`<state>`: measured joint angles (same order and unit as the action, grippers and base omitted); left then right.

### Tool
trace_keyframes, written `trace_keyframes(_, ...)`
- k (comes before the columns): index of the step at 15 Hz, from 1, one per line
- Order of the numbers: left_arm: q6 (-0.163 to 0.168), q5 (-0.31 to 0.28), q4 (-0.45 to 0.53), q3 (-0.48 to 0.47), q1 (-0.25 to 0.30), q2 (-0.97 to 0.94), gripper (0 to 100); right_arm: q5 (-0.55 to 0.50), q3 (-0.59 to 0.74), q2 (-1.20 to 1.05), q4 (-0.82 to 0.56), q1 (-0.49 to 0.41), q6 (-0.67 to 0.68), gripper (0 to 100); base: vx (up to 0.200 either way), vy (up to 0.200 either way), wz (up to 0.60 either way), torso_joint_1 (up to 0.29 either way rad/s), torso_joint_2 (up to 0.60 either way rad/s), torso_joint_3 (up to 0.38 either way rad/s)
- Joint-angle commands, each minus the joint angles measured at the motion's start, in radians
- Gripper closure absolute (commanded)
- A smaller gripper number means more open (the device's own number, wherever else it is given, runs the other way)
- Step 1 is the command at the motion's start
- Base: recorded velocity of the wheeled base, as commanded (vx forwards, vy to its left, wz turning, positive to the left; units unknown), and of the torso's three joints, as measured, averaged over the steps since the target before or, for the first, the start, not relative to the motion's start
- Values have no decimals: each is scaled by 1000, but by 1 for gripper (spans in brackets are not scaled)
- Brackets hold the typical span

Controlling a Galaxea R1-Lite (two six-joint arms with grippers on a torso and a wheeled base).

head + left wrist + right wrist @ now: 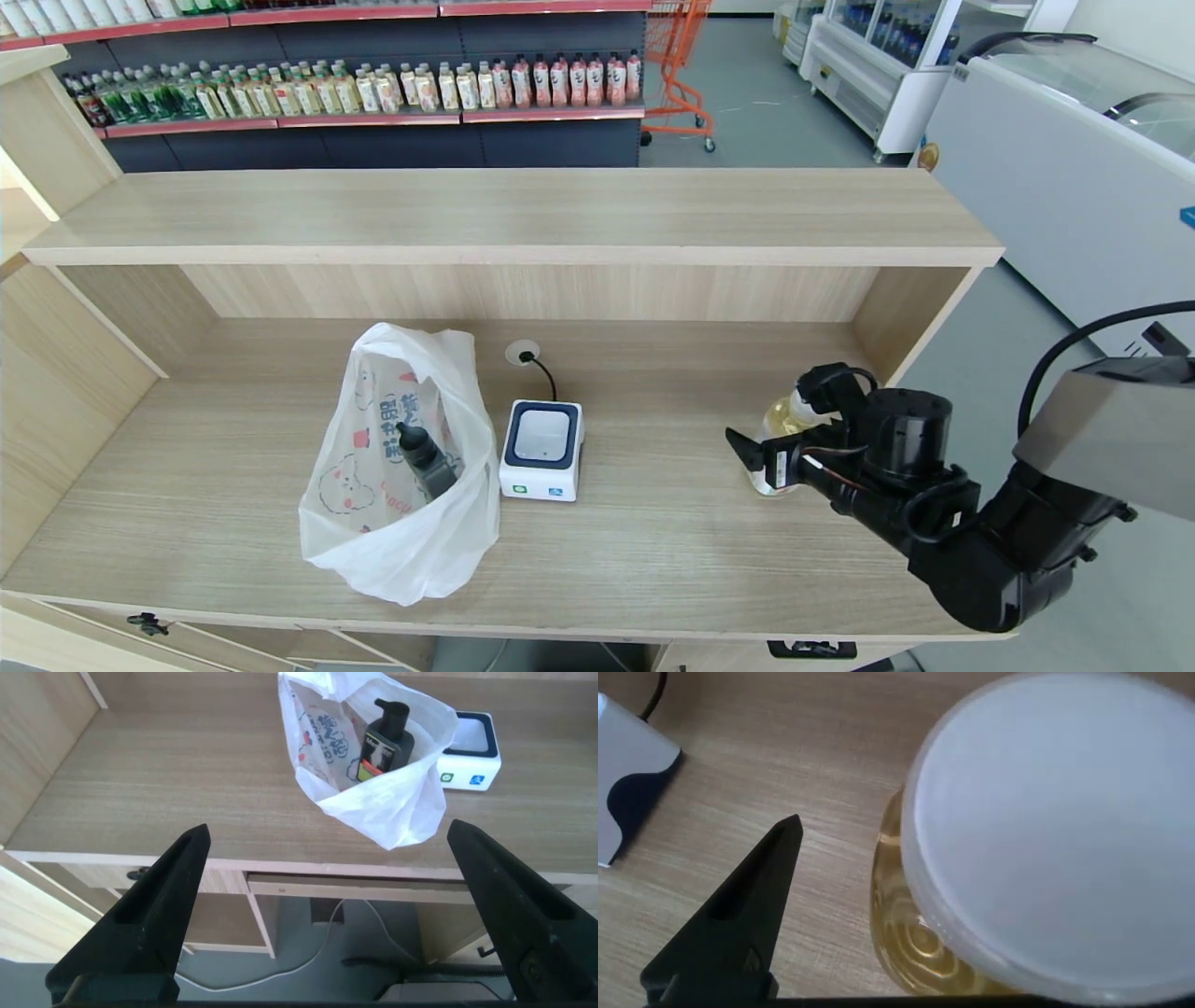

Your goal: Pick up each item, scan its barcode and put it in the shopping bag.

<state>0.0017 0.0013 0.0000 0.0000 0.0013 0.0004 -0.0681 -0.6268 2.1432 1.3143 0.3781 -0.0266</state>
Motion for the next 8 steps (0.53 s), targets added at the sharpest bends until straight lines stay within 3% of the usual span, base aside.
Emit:
trace_keyframes(1, 0, 0, 0, 0, 0, 0, 0, 1, -25, 50, 17, 8, -10, 0, 0, 0, 0, 0, 0, 0)
trace_keyframes(2, 0, 0, 0, 0, 0, 0, 0, 1, -36, 60, 22, 12, -18, 0, 0, 0, 0, 0, 0, 0)
trace_keyframes(3, 0, 0, 0, 0, 0, 0, 0, 1, -56, 72, 25, 15, -21, 100, 0, 0, 0, 0, 0, 0)
trace_keyframes(8, 0, 0, 0, 0, 2, 0, 0, 1, -113, 87, 16, 21, -35, 100, 0, 0, 0, 0, 0, 0)
